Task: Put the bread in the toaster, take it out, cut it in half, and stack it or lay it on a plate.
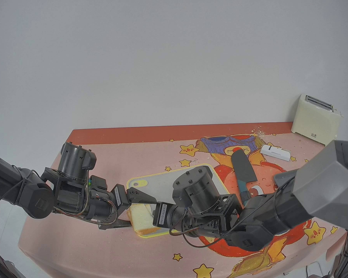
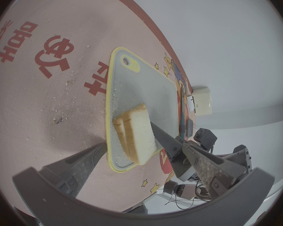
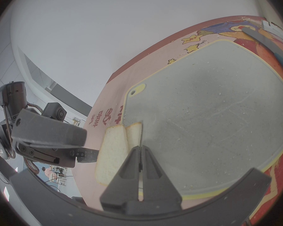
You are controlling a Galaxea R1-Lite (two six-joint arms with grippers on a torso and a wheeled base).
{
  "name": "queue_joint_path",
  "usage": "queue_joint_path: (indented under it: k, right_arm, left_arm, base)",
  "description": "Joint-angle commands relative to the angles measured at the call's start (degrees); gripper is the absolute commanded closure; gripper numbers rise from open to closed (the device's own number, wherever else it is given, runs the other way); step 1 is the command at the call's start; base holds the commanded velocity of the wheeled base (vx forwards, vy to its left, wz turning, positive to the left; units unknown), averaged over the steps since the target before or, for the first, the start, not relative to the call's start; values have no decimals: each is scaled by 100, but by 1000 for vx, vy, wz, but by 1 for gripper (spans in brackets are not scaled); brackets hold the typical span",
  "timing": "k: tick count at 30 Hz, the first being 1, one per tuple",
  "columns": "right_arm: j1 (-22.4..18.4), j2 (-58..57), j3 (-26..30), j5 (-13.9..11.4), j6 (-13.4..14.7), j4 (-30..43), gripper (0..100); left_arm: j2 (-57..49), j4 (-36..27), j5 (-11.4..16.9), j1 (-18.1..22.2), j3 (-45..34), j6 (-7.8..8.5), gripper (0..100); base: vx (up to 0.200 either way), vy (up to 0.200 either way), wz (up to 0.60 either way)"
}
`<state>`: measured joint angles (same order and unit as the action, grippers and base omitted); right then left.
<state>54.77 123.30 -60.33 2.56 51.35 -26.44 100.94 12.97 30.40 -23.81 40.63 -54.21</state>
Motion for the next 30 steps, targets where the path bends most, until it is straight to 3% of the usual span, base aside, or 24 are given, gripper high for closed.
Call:
queue_joint_path:
  k: [1, 4, 11, 19, 30]
  right_arm:
    - [113, -34, 21, -133, 139, -80, 100]
    - [113, -34, 30, -159, 271, -107, 100]
    - [-169, 107, 4, -71, 218, -116, 100]
    - [-116, 133, 13, 16, 191, -107, 100]
    - [113, 142, 13, -80, 288, -116, 100]
  left_arm:
    - [-13, 12, 1, -1, -3, -2, 0]
    - [-30, 12, 1, -1, -11, -2, 0]
    - [-30, 4, 1, -1, -29, -2, 0]
    - [-39, 4, 1, -1, -29, -2, 0]
    - [-39, 4, -8, -1, -11, -2, 0]
  base:
    - [0, 0, 0]
    - [0, 0, 0]
    - [0, 0, 0]
    - [0, 0, 0]
    - [0, 0, 0]
